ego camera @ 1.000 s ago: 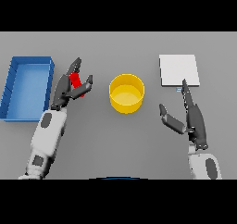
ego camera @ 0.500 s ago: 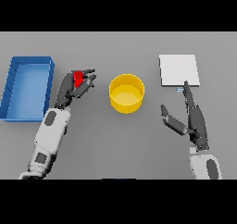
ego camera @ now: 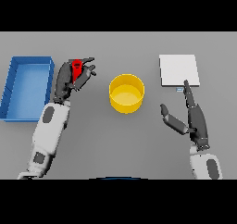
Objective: Pick up the red beaker and tilt it to pour out 1 green nut into yellow bowl. Pick up the yellow bowl and place it on the metallic measuring scale.
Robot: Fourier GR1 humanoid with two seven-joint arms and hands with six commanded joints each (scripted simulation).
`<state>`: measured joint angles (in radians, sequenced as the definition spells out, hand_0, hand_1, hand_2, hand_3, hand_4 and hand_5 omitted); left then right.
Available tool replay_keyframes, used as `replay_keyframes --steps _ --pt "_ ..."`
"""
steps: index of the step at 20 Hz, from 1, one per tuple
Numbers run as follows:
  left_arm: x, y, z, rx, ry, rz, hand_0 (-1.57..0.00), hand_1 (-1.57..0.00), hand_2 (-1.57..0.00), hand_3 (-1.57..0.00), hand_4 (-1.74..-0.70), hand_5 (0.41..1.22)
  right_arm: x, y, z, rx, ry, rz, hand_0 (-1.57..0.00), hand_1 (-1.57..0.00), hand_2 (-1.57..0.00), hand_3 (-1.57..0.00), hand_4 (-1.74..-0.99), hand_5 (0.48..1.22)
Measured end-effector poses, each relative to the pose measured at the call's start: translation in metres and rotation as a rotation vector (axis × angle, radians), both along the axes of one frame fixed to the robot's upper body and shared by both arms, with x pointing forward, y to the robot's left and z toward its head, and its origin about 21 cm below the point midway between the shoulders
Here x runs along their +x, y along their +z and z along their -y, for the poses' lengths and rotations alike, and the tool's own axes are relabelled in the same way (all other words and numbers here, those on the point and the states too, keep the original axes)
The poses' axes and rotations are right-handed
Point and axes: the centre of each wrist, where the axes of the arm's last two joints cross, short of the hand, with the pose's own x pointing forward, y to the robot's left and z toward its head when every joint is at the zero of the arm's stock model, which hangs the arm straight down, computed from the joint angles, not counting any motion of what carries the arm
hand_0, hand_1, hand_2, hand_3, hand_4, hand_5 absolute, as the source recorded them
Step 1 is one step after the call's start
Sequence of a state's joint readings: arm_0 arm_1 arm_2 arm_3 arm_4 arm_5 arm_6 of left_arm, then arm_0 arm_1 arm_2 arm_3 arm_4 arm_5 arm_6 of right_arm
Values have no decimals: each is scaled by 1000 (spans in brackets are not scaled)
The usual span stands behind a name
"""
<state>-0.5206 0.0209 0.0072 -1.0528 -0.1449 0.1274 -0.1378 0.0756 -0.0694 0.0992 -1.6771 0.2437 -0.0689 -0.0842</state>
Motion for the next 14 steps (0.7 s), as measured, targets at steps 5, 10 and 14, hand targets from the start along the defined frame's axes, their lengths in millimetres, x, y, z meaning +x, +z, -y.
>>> replay_keyframes --steps 5,10,14 --pt "4 35 8 294 -99 -8 -1564 -1565 -1565 -1562 -1733 1122 -2 1 2 -20 1 6 1 1 1 1 -1256 674" --pt "13 44 14 439 -130 -33 -1566 -1566 -1566 -1564 -1734 1114 -3 2 1 -22 1 -12 1 1 1 1 -1254 680" --pt "21 53 27 703 -130 -22 -1569 -1569 -1569 -1568 -1738 1133 -3 3 -1 -11 6 -12 1 1 1 1 -1254 687"
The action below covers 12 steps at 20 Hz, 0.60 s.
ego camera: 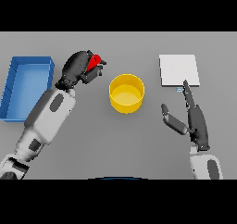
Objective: Pick up the red beaker and tilt it to pour out 1 green nut into yellow bowl. Pick up the yellow bowl and place it on the metallic measuring scale.
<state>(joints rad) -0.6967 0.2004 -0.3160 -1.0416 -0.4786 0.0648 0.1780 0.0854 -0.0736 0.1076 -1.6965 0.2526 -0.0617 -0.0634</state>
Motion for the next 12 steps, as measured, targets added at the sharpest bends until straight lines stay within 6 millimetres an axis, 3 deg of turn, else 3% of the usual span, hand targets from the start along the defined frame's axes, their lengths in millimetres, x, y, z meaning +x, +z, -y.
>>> replay_keyframes --steps 7,9,10,12 --pt "7 12 26 466 -134 110 -1571 -1571 -1571 -1570 -1740 1190 -5 -2 -5 2 3 2 1 1 1 1 -1274 704" --pt "11 20 34 562 -168 138 -1571 -1571 -1571 -1571 -1649 1201 -3 3 -5 1 4 6 1 1 1 1 -1284 705" --pt "11 20 35 613 -211 143 -1571 -1571 -1571 -1571 -1666 1205 -4 0 -4 9 2 -4 1 1 1 1 -1283 702" --pt "13 26 41 731 -246 159 -1571 -1571 -1571 -1391 -1687 1211 -4 -4 -5 38 -2 -15 1 1 1 1 -1287 690"
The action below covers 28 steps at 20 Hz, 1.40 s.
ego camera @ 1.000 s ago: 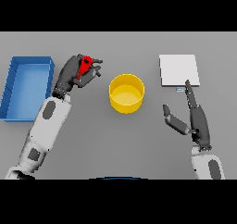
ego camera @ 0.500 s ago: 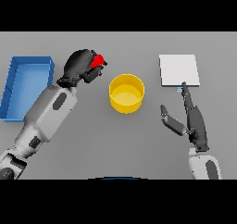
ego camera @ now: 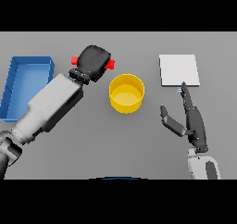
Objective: Pick up the red beaker and tilt it to pour out 1 green nut into yellow bowl. Pick up the yellow bowl and place it on the metallic measuring scale.
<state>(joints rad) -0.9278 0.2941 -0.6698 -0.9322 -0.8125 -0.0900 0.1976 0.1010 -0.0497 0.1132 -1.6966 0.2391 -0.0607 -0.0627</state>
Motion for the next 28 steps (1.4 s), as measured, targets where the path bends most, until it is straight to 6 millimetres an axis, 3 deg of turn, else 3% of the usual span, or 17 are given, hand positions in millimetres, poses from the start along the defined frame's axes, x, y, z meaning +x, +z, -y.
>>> replay_keyframes --steps 2,7,10,13,19,28 --pt "2 6 10 105 -55 0 -1571 -1571 -1571 -1277 -1701 1215 -4 -3 2 12 2 11 1 1 1 1 -1292 678" --pt "4 10 34 334 -199 21 -1571 -1571 -1571 -1475 -1726 1219 1 -3 2 54 -15 18 1 1 1 1 -1291 648" --pt "4 7 38 492 -252 35 -1571 -1571 -1571 -1522 -1734 1220 1 -2 3 54 -16 15 1 1 1 1 -1291 634" --pt "1 3 47 606 -283 55 -1571 -1571 -1571 -1546 -1737 1220 4 -2 -1 46 -30 9 1 1 1 1 -1288 627" --pt "6 14 59 773 -345 140 -1571 -1571 -1571 -1564 -1737 1221 3 -5 -2 15 -45 -3 1 1 1 1 -1260 586" --pt "6 16 77 1021 -454 212 -1571 -1571 -1571 -1570 -1734 1221 0 -7 -1 -14 -43 22 1 1 1 1 -1209 593"
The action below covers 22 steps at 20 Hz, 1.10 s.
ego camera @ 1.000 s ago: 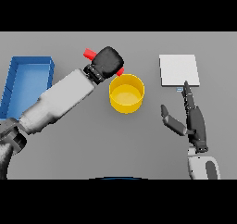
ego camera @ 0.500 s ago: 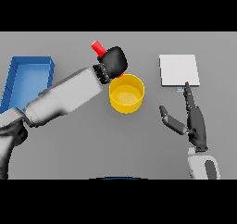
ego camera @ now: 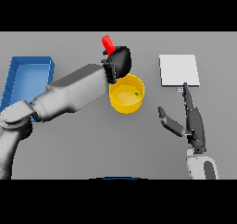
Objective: Pick up the red beaker and tilt it to pour out 1 green nut into yellow bowl. Pick up the yellow bowl and place it on the metallic measuring scale.
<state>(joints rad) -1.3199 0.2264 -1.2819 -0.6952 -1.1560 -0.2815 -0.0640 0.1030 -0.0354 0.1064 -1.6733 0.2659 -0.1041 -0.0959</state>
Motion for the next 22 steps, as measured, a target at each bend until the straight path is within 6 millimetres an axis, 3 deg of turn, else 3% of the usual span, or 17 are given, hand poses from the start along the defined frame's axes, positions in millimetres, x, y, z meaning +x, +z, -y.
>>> replay_keyframes --steps 3,5,6,7,9,13,15,17,19,22 --pt "4 14 2 33 -23 25 -1571 -1571 -1571 -1571 -1731 1221 0 -1 -1 -14 2 0 1 1 1 1 -1206 592" --pt "12 38 3 18 -11 40 -1571 -1571 -1571 -1571 -1729 1221 1 -1 -1 -13 0 -11 1 1 1 1 -1209 592" --pt "16 52 2 -8 -15 68 -1571 -1571 -1571 -1494 -1727 1221 2 -2 -3 -5 -1 -11 1 1 1 1 -1203 592" --pt "22 69 -2 -36 -7 93 -1571 -1571 -1399 -1509 -1676 1221 3 -1 -2 -15 -6 2 1 1 1 1 -1201 592" --pt "33 102 -6 -98 23 140 -1571 -1571 -1461 -1041 -1699 1221 3 -2 -1 -14 2 14 1 1 1 1 -1186 596" --pt "52 163 -26 -275 141 206 -1571 -1571 -1526 -1354 -1715 1221 10 3 0 30 12 15 1 1 1 1 -1183 595" --pt "61 185 -49 -420 245 202 -1571 -1571 -1542 -1380 -1723 1221 6 2 -5 49 33 23 1 1 1 1 -1200 596" --pt "72 198 -85 -654 403 189 -1571 -1571 -1553 -1365 -1729 1221 11 4 -4 49 23 7 1 1 1 1 -1209 593" --pt "80 200 -123 -864 564 177 -1571 -1571 -1559 -1368 -1733 1221 9 1 1 54 30 7 1 1 1 1 -1224 592" --pt "84 187 -183 -1157 668 129 -1571 -1571 -1565 -1410 -1737 1221 11 0 1 41 42 23 1 1 1 1 -1220 587"
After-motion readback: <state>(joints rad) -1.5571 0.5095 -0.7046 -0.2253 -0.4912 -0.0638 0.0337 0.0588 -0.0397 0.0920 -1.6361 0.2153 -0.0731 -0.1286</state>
